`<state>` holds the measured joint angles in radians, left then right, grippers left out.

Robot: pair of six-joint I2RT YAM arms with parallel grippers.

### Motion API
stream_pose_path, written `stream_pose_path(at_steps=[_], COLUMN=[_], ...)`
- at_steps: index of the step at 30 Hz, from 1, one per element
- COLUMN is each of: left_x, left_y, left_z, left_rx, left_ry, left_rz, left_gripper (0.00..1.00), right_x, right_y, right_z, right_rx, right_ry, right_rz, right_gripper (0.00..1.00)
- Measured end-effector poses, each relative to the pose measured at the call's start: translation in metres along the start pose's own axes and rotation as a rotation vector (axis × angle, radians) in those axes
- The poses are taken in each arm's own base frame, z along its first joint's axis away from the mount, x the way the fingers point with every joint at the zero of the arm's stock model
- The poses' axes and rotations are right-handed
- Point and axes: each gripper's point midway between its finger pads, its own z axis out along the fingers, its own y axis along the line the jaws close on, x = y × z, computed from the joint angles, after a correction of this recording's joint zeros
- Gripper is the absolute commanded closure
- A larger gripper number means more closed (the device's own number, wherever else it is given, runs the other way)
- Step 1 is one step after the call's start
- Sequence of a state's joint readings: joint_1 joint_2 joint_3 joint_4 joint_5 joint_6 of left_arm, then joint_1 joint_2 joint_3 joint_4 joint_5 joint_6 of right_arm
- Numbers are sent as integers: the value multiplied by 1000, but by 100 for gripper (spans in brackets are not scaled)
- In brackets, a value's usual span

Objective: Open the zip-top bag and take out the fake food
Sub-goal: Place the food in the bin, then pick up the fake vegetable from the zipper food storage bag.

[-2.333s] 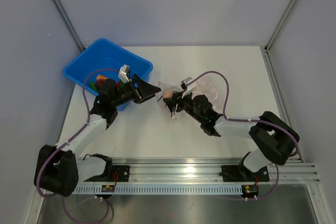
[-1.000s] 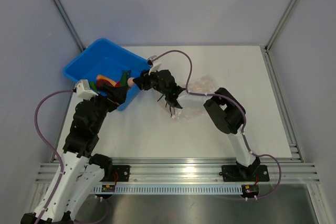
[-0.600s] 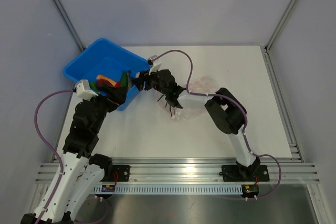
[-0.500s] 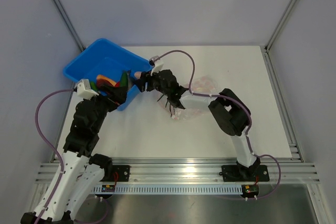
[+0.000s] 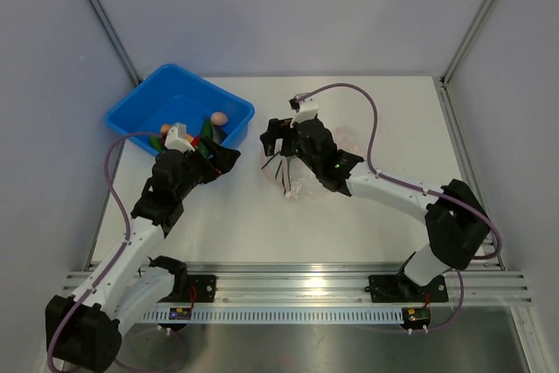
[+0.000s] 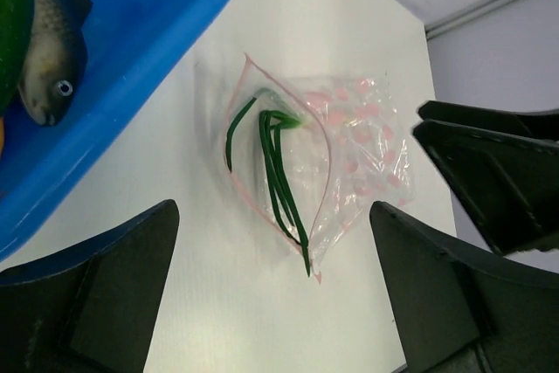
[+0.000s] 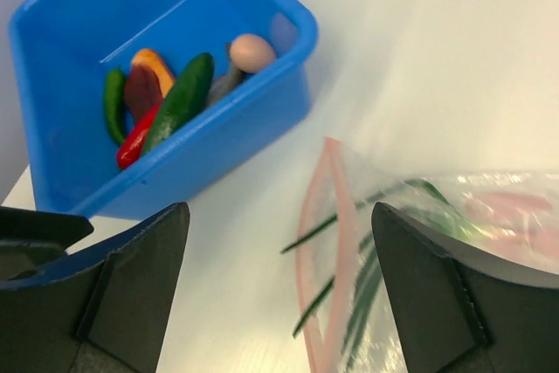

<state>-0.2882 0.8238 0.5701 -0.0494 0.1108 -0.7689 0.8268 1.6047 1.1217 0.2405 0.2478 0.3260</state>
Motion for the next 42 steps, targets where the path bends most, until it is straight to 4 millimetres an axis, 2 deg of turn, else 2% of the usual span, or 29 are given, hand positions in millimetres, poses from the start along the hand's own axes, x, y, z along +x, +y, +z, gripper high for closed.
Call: stream_pose_path(at_steps=[2, 5, 10, 15, 18, 20, 24, 28, 33, 37, 42], left_x=[9, 20, 43, 50, 54, 61, 77, 85, 84, 85, 95], left_y=[2, 4, -11, -33, -33, -26, -12, -6, -5, -3, 3], left_z=[7, 14, 20, 35, 46, 54, 68, 74, 79, 85, 92], left_rx=[-2, -9, 9, 20, -4, -34, -101, -132, -148, -158, -174], left_ry=[37, 73, 136, 158, 174, 198, 261, 297, 298, 305, 341], left_rz=[2, 20, 112, 215, 254, 274, 316, 353, 388, 407, 434], left_gripper=[11, 14, 14, 14, 14, 15, 18, 19, 22, 30, 31], right_x=[2, 6, 24, 44, 55, 60, 64, 65, 66, 61, 55], right_y=[-10, -24, -50, -101, -140, -155, -157, -165, -180, -194, -212], right_z=[-15, -28, -40, -55, -65, -70, -74, -77, -82, -85, -88], right_rx=[40, 105, 215, 309, 383, 419, 428, 451, 495, 526, 560], right_ry=[5, 29, 109, 154, 183, 183, 187, 197, 205, 193, 174], right_rz=[23, 45, 62, 151, 236, 272, 290, 279, 262, 273, 301], right_gripper=[4, 3, 0, 1, 1, 1, 1, 0, 0, 1, 2])
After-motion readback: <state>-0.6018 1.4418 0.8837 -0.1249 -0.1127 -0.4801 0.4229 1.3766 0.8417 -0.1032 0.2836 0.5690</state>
